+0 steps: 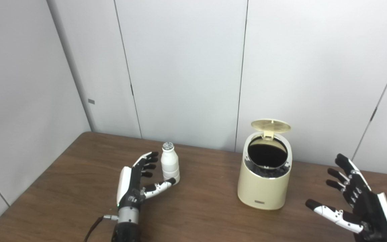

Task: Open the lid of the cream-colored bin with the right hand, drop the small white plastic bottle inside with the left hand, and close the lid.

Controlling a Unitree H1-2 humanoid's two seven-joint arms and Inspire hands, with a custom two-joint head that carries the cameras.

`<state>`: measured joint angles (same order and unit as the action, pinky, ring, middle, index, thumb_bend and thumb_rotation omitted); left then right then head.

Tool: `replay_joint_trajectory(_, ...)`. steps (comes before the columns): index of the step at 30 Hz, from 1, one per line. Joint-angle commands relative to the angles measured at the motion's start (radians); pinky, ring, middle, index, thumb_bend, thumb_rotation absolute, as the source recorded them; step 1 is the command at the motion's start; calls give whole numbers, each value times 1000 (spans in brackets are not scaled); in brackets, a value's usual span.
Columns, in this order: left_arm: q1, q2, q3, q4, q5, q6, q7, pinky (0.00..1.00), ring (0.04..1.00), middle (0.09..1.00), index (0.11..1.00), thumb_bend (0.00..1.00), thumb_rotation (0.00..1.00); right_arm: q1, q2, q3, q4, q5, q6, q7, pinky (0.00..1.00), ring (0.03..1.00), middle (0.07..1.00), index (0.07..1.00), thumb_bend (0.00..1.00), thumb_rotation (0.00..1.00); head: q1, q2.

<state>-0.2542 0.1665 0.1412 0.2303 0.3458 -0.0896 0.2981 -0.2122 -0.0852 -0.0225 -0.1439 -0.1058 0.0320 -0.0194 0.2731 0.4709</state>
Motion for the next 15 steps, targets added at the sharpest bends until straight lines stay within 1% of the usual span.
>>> replay_joint_trajectory(1, -49, 20, -8, -3, 15, -40, 26, 638, 716, 765, 792, 792, 106, -22, 3, 2, -46, -10, -15, -7, 762, 845, 916, 900, 631, 65, -2, 0)
replay_joint_trajectory(5, -58, 23, -15, 17, 10, -47, 31, 639, 716, 765, 788, 794, 94, -20, 2, 3, -41, -19, -26, -9, 757, 840, 914, 901, 631, 62, -6, 1)
replay_joint_trajectory(8, -62, 25, -20, 30, 10, -49, 35, 642, 720, 768, 791, 793, 110, -19, 4, 2, -38, -20, -31, -9, 764, 844, 917, 902, 634, 63, -7, 2)
replay_joint_trajectory(15, -71, 20, -27, 50, 4, -53, 42, 630, 722, 766, 790, 801, 113, -18, 6, 0, -28, -21, -38, -11, 757, 839, 914, 895, 657, 100, -15, 4)
